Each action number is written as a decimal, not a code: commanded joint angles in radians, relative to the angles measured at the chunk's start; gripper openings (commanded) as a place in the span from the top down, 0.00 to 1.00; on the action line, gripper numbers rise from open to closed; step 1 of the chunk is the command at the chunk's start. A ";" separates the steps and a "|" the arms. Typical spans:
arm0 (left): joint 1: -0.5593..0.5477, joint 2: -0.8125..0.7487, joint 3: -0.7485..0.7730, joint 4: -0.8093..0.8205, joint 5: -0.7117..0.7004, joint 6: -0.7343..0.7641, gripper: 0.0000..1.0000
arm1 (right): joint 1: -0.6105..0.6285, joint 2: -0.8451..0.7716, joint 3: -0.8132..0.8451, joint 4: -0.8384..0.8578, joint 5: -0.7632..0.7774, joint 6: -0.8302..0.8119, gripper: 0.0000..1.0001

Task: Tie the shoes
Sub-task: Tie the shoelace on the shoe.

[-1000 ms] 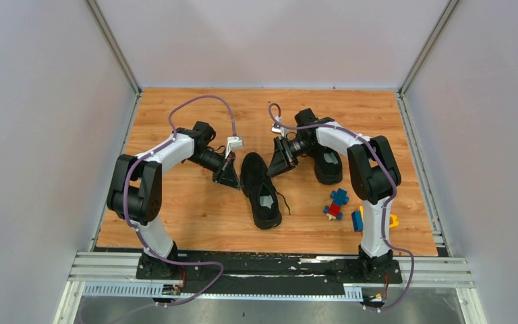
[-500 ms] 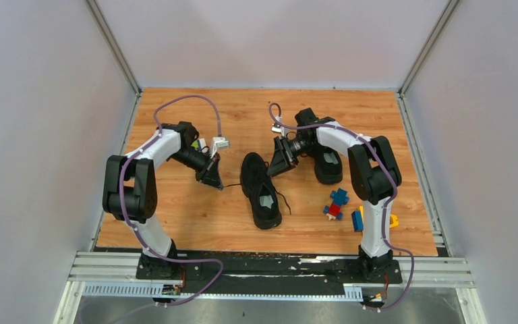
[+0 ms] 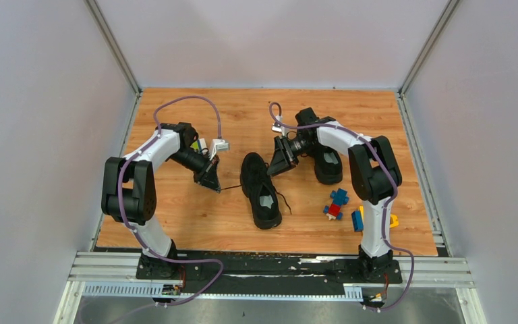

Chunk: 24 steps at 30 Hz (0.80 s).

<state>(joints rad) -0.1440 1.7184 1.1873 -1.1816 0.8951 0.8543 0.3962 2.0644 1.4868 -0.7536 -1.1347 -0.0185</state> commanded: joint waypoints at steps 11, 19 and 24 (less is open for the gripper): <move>-0.002 -0.002 0.024 -0.004 -0.036 -0.011 0.93 | -0.040 -0.065 0.017 0.026 -0.024 -0.034 0.55; -0.002 -0.074 0.170 0.040 -0.124 -0.033 0.51 | -0.039 -0.112 0.027 0.026 0.010 -0.040 0.55; -0.006 -0.041 0.211 0.275 -0.065 -0.263 0.49 | -0.040 -0.103 0.057 0.026 0.054 -0.044 0.54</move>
<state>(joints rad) -0.1440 1.7100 1.3888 -1.1275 0.7837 0.7845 0.3550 1.9965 1.4986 -0.7486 -1.1076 -0.0360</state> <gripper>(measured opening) 0.514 0.453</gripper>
